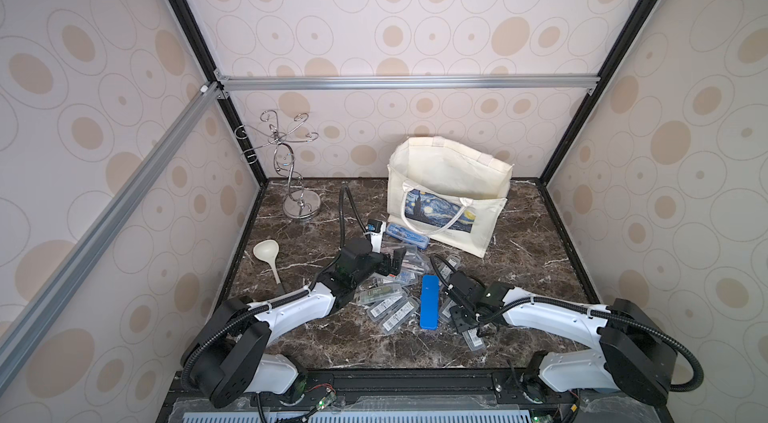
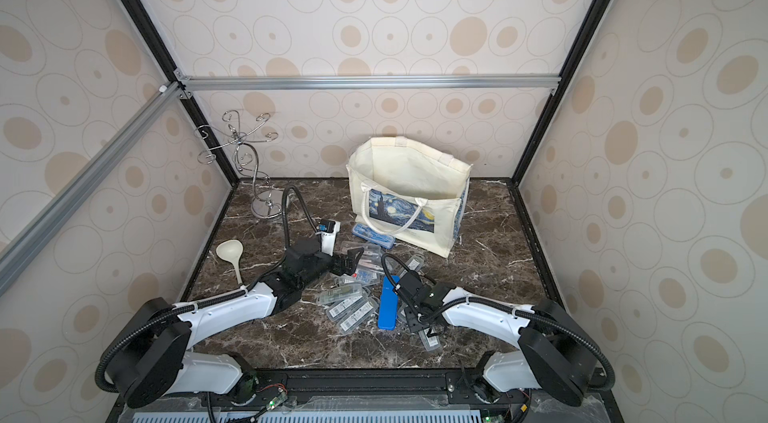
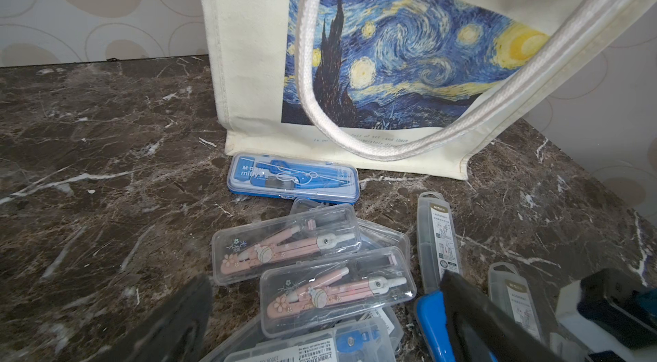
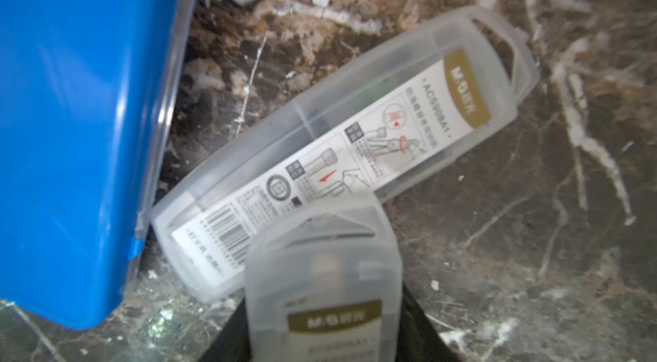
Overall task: Put the compass set into the canvas bag
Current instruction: Pick up the compass set at the center of the board, then place the compass set in the canvas bag.
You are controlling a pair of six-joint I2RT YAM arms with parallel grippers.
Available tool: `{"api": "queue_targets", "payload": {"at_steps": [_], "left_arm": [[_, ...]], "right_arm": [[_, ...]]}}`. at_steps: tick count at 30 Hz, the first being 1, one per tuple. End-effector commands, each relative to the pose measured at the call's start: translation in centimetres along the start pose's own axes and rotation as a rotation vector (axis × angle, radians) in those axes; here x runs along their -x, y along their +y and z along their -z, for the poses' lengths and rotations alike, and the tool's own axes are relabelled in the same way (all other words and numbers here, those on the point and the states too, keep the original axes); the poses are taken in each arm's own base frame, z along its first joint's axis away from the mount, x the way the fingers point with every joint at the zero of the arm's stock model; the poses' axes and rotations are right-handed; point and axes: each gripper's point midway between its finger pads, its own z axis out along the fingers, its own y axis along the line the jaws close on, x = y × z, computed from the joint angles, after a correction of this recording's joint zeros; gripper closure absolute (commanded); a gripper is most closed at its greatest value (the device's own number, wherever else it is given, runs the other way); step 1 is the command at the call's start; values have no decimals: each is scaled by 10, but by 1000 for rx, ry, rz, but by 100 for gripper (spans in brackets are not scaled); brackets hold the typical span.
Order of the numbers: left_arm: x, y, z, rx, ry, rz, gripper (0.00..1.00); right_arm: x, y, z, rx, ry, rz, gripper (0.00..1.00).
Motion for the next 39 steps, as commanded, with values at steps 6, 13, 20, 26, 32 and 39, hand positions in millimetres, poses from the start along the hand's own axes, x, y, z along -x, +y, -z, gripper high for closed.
{"api": "queue_targets", "payload": {"at_steps": [6,13,20,26,32,39], "left_arm": [[16,2,5,17,-41,5,0],[19,8,10,49,-62,6,0],[17,12,14,63,-65,6,0],[14,15,18,77,-64,6,0],[11,18,23,87,-64,9,0],[10,17,23,82,-70,16,0]], "right_arm": [[38,-2,46,-6,-129,32,67],[90,16,99,61,-297,94,67],[163,53,159,176,-473,151,67],[234,80,209,251,-593,202,67],[302,76,253,295,-711,191,67],[375,19,268,241,-830,75,68]]}}
